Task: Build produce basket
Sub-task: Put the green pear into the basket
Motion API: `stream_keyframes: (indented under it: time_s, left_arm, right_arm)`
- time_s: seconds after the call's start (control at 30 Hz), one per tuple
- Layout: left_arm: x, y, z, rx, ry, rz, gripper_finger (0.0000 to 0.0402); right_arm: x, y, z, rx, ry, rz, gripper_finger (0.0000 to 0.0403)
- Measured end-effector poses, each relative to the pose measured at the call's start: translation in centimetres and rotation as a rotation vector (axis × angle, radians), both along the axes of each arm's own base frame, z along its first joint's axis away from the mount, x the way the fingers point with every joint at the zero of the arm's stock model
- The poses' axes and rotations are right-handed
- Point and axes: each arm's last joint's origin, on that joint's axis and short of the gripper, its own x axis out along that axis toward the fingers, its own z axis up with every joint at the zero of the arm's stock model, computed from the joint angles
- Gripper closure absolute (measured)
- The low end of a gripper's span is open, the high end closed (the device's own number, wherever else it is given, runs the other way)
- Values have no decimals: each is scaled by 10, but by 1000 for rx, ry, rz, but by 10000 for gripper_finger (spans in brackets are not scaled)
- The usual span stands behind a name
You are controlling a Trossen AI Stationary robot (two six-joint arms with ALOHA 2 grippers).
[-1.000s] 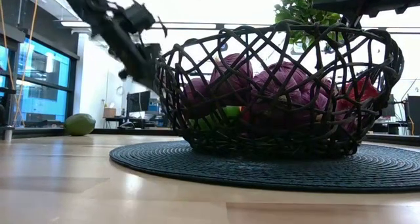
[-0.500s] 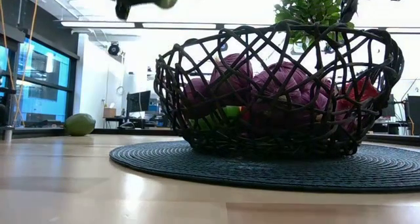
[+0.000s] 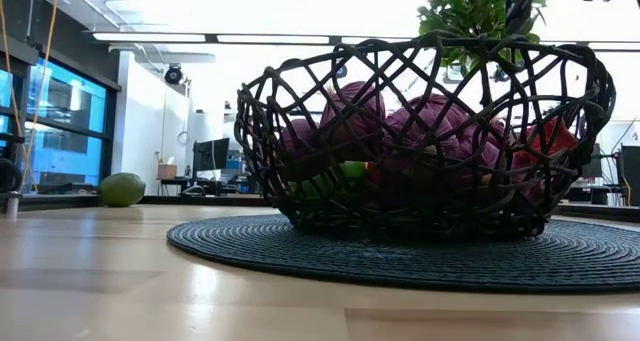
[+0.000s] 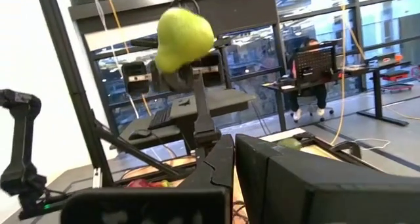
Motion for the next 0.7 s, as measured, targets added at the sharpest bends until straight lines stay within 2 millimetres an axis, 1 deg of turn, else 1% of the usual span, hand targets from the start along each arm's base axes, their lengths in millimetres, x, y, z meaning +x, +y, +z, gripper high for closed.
stream_keyframes:
  time_s: [0.1, 0.2, 0.4, 0.47, 0.53, 0.7]
  left_arm:
    - [16, -8, -13, -13, 42, -28, 401]
    - [30, -13, -22, -27, 45, -47, 401]
    - [44, -19, -37, -38, 87, -61, 401]
    - [46, -19, -39, -48, 71, -61, 401]
    - [45, -19, -45, -75, 20, -61, 401]
    - [31, -16, -65, -170, -92, -14, 401]
  right_arm:
    - [6, 2, -3, -6, 9, 15, 403]
    - [10, 4, -3, -8, 1, 32, 403]
    - [11, 4, -3, -7, -9, 41, 403]
    - [11, 4, -3, -7, -9, 41, 403]
    - [11, 4, -3, -7, -9, 41, 403]
    - [11, 5, -3, -8, -10, 45, 403]
